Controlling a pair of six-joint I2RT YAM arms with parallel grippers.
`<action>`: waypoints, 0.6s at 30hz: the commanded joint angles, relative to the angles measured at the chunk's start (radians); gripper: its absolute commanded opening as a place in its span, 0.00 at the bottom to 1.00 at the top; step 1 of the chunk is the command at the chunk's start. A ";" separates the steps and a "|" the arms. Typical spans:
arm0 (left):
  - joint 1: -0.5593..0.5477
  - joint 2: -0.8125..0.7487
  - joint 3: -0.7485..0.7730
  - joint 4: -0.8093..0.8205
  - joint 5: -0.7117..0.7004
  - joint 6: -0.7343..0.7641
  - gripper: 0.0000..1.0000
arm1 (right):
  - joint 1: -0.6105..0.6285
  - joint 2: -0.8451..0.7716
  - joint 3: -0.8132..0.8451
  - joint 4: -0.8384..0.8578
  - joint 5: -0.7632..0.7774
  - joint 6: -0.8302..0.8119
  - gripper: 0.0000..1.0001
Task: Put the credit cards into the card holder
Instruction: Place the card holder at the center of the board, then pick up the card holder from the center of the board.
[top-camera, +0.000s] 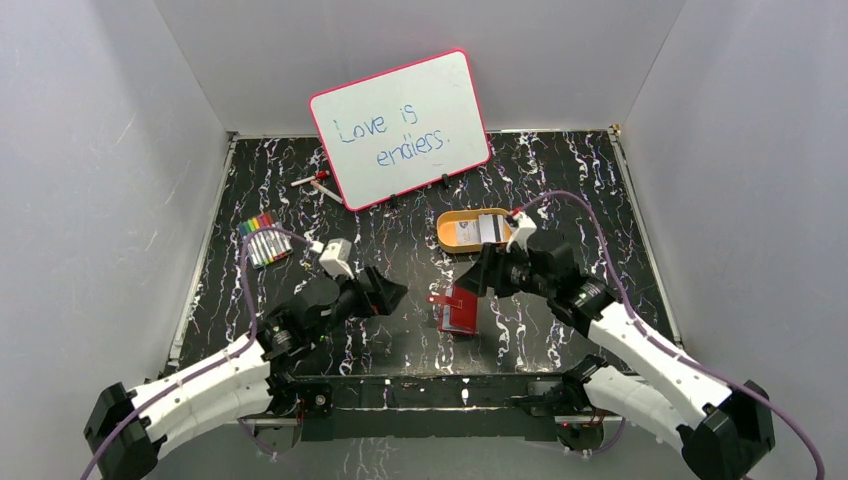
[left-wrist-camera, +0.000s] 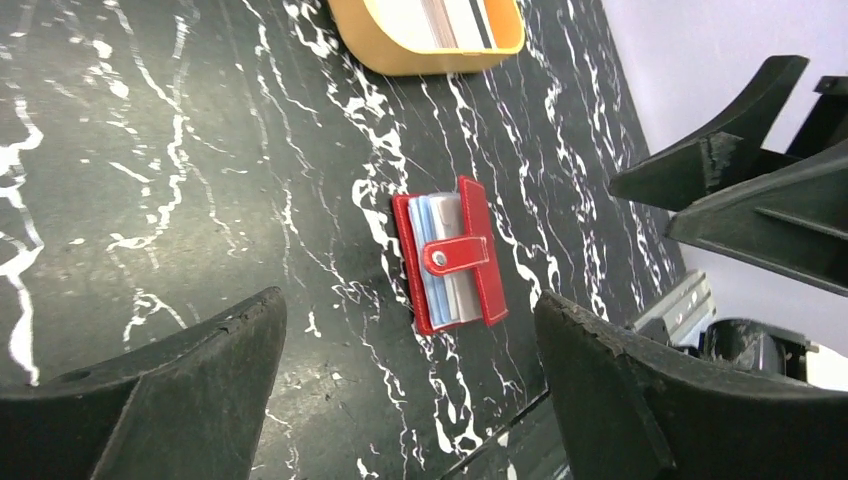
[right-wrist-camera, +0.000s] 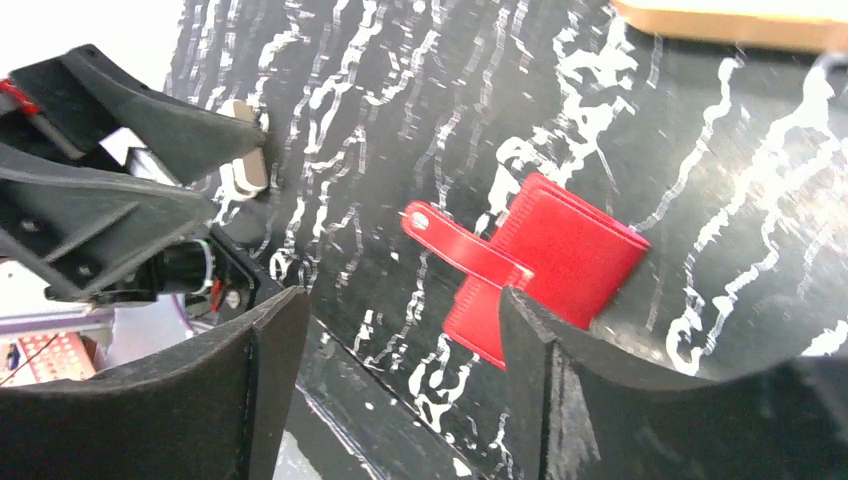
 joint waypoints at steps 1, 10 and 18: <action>0.000 0.167 0.104 0.070 0.138 0.063 0.89 | -0.051 -0.058 -0.148 -0.058 0.010 0.045 0.72; -0.140 0.525 0.324 0.096 0.172 0.118 0.82 | -0.056 0.016 -0.303 0.178 -0.019 0.136 0.55; -0.151 0.755 0.425 0.112 0.193 0.141 0.74 | -0.056 0.135 -0.319 0.250 0.001 0.154 0.49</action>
